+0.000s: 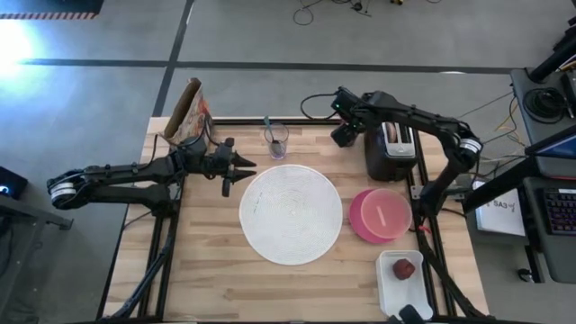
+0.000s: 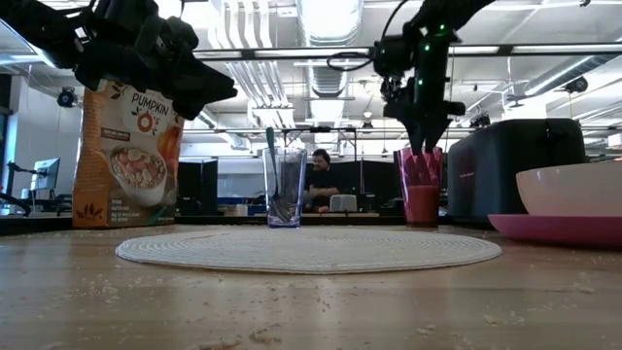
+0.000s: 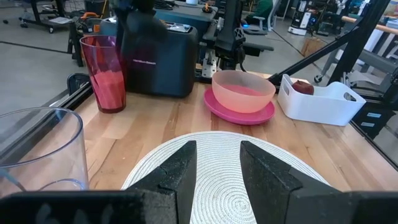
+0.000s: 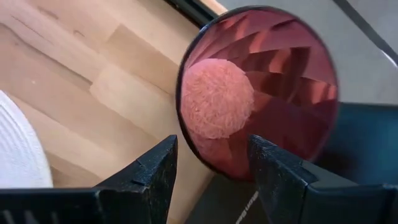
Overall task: Arrange a breakfast setting
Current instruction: Put the red cup of milk on top of the white table mat
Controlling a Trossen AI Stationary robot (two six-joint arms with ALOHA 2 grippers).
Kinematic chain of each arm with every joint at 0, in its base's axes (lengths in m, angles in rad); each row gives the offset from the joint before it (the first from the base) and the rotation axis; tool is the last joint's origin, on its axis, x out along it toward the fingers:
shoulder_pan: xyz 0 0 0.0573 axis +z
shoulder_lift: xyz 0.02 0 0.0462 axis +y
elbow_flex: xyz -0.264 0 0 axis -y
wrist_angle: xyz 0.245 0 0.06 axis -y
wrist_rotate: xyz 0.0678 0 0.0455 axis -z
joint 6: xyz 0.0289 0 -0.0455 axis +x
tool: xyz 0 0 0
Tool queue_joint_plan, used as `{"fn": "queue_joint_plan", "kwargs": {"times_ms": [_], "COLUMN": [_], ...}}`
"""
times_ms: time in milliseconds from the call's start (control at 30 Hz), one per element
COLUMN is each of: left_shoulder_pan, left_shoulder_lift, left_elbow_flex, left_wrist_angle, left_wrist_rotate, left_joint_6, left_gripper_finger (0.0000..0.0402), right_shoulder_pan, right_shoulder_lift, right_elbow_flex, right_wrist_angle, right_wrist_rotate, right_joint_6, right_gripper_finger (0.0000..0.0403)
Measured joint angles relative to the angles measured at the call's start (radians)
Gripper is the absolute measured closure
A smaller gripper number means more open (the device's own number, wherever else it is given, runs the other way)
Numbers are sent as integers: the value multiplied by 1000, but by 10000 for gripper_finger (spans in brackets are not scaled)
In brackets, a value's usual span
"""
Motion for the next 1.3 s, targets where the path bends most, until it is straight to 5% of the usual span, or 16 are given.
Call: {"fn": "queue_joint_plan", "kwargs": {"times_ms": [333, 667, 967, 1300], "left_shoulder_pan": [0, 0, 0, -16], "left_shoulder_lift": [0, 0, 0, 1], "left_elbow_flex": [0, 0, 0, -6], "left_wrist_angle": [0, 4, 4, 0], "left_wrist_rotate": [0, 0, 0, 0], "left_joint_6": [0, -8, -19, -64], "left_gripper_finger": [294, 294, 294, 294], "right_shoulder_pan": [-7, -9, 2, 164], "right_shoulder_lift": [85, 99, 62, 52], "right_elbow_flex": [25, 49, 50, 50], "right_wrist_angle": [1, -5, -9, -8], "right_wrist_rotate": [-25, -150, -296, -305], "right_joint_6": [-112, -146, -96, -29], "right_gripper_finger": [256, 384, 393, 394]}}
